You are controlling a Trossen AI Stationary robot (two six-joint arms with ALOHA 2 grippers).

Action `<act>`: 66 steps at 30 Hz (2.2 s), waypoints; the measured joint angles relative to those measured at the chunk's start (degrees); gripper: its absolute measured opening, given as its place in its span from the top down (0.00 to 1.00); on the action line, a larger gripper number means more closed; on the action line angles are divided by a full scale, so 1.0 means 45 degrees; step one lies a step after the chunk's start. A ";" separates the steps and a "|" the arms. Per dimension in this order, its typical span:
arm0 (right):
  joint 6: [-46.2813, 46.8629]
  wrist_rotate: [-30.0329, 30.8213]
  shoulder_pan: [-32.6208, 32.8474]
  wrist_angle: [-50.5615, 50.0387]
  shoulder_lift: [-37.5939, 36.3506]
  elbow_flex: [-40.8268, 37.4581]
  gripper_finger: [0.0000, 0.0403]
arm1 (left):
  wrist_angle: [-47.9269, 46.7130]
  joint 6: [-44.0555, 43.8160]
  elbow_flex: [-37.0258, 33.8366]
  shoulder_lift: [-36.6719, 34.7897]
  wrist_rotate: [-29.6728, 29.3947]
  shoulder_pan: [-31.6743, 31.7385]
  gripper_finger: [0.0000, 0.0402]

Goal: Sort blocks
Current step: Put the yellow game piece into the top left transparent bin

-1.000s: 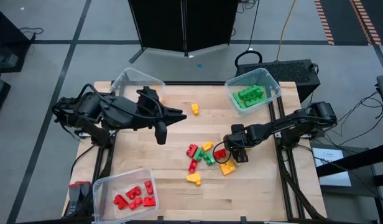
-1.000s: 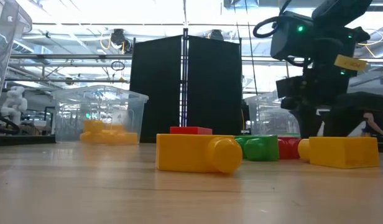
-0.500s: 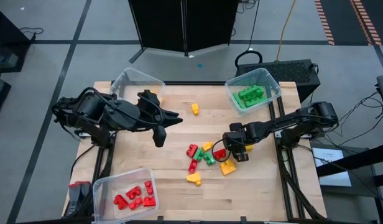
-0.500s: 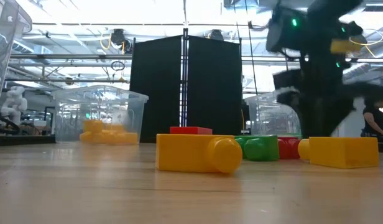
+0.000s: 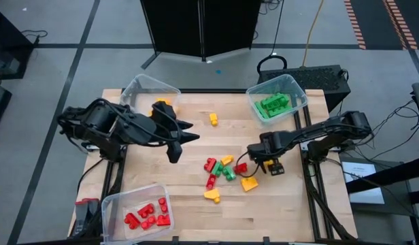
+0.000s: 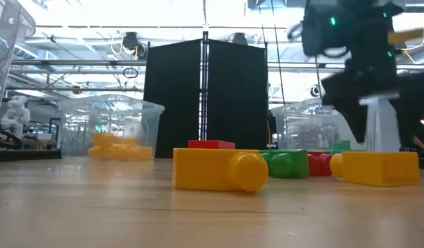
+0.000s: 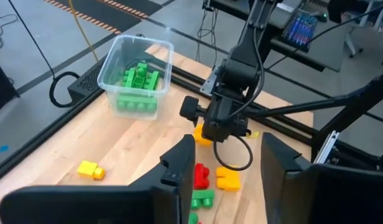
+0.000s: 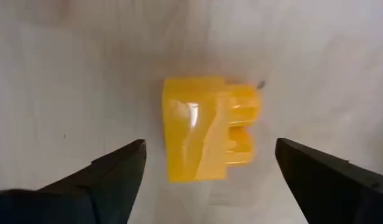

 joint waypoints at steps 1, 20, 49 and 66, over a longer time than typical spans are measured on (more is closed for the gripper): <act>0.0008 -0.0125 0.0000 0.0230 0.0004 -0.0281 0.11 | -0.0027 0.0000 0.0000 0.0033 0.0009 0.0000 0.74; 0.0395 0.0175 -0.0180 0.2442 -0.0061 -0.1474 0.45 | -0.0723 -0.0014 0.0000 0.1061 0.0030 0.0027 0.73; 0.0025 0.0592 -0.0833 0.1910 -0.1955 0.3841 0.94 | -0.4742 -0.2724 0.0005 0.0837 -0.3772 -0.0078 0.73; 0.5683 0.0345 -0.0748 -0.0423 -0.1082 0.3848 0.15 | -0.4827 -0.3021 -0.0496 0.0884 -0.3070 -0.0078 0.73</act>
